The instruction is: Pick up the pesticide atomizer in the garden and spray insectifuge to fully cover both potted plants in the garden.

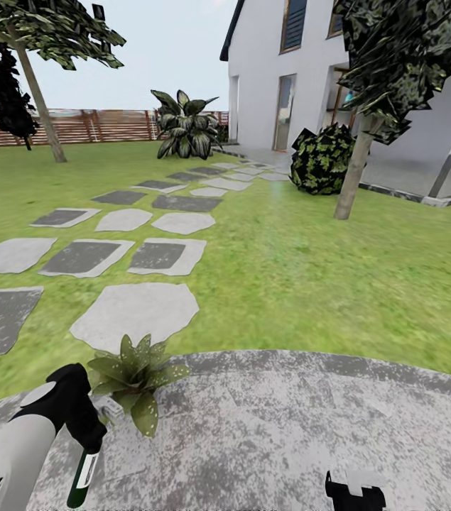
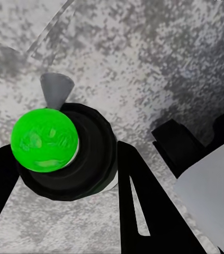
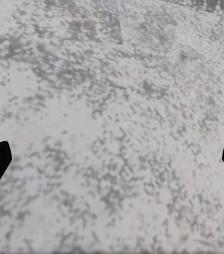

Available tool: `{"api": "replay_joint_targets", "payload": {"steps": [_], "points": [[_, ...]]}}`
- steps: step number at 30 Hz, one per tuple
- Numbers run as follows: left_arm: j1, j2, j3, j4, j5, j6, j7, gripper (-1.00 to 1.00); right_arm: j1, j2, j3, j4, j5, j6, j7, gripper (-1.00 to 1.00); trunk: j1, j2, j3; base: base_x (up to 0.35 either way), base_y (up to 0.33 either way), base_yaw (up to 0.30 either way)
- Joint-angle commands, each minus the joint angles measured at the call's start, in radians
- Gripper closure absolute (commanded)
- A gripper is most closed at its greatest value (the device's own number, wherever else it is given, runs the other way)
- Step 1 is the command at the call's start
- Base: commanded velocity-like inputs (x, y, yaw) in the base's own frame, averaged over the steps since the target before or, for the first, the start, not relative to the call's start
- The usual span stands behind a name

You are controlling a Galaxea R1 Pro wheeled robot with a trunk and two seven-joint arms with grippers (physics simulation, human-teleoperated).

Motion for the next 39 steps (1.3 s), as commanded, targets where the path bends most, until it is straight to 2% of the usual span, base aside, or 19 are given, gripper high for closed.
{"api": "replay_joint_targets", "payload": {"steps": [1, 4, 7, 15, 23, 29, 39], "points": [[-0.002, 0.0, 0.006, -0.002, -0.009, 0.016, -0.008, 1.0, -0.001, 0.0, -0.007, 0.001, 0.011, -0.003, -0.004, -1.0, 0.0, 0.0, -0.003, 0.0, 0.0, 0.0], [-0.004, -0.003, 0.007, -0.005, -0.007, 0.042, -0.008, 1.0, -0.001, 0.001, -0.007, 0.001, 0.011, -0.003, -0.004, -1.0, 0.0, 0.0, -0.007, 0.0, 0.0, 0.0], [-0.011, -0.019, 0.008, -0.005, -0.006, 0.048, -0.008, 1.0, -0.001, 0.001, -0.007, 0.001, 0.011, -0.003, -0.004, -1.0, 0.0, 0.0, -0.011, 0.0, 0.0, 0.0], [0.001, -0.006, 0.009, -0.006, -0.006, 0.055, 0.001, 1.0, -0.001, -0.002, -0.007, 0.002, 0.012, -0.003, -0.003, -1.0, 0.0, 0.0, -0.012, 0.0, 0.0, 0.0], [0.004, -0.008, 0.037, -0.04, -0.006, 0.053, 0.0, 1.0, -0.001, -0.003, -0.007, 0.002, 0.012, -0.003, -0.004, -1.0, 0.0, 0.0, -0.012, 0.0, 0.162, 0.0], [0.005, -0.014, 0.039, -0.052, -0.006, 0.053, -0.002, 1.0, -0.001, -0.003, -0.007, 0.002, 0.012, -0.003, -0.004, -1.0, 0.0, 0.0, -0.012, 0.127, 0.248, 0.0], [0.007, -0.014, 0.031, -0.045, -0.006, 0.052, -0.006, 1.0, -0.001, -0.002, -0.007, 0.001, 0.012, -0.003, -0.003, -1.0, 0.0, 0.0, -0.012, 0.009, 0.01, -0.052]]}}
